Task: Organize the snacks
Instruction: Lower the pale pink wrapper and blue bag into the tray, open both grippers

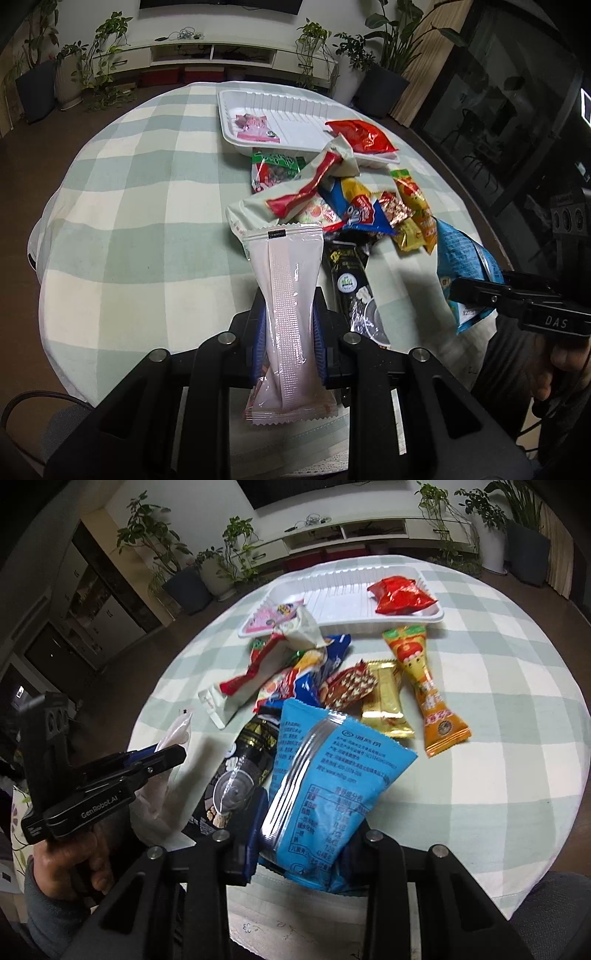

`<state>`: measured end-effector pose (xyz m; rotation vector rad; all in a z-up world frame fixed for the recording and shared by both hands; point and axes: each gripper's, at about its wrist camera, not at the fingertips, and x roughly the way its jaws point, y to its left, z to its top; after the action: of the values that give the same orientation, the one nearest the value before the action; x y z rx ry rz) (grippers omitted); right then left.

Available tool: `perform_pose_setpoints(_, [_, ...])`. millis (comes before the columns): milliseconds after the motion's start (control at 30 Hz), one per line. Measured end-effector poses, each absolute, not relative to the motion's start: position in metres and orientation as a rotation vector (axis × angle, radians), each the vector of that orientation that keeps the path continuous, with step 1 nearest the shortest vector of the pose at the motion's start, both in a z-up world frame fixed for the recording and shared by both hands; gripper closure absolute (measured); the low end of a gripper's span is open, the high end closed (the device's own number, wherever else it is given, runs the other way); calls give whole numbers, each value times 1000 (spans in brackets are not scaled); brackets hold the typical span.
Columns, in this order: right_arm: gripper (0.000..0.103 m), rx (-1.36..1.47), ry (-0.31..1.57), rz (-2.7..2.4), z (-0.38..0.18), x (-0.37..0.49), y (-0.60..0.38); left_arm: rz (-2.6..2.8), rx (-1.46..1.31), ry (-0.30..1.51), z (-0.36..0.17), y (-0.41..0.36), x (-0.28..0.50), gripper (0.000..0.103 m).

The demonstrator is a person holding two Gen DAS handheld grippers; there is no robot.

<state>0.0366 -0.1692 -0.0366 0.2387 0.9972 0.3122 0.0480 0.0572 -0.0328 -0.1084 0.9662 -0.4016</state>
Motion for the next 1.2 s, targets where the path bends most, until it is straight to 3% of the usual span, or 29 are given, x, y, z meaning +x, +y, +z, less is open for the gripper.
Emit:
perform_pose_setpoints(333, [68,238,883,259,9,63,-220,-428,-124,904,8,65,94,83])
perform_pose_setpoints(700, [68,147,707,309,86,179,-225,-455,-56,862,60,22,237,83])
perform_pose_setpoints(967, [68,71,856,320,36,277,-190,-424,-20,965,11,-17,321,83])
perform_pose_setpoints(1200, [68,-5,943,286,-10,309,-180,-407,13,1010,-31,-35,344,83])
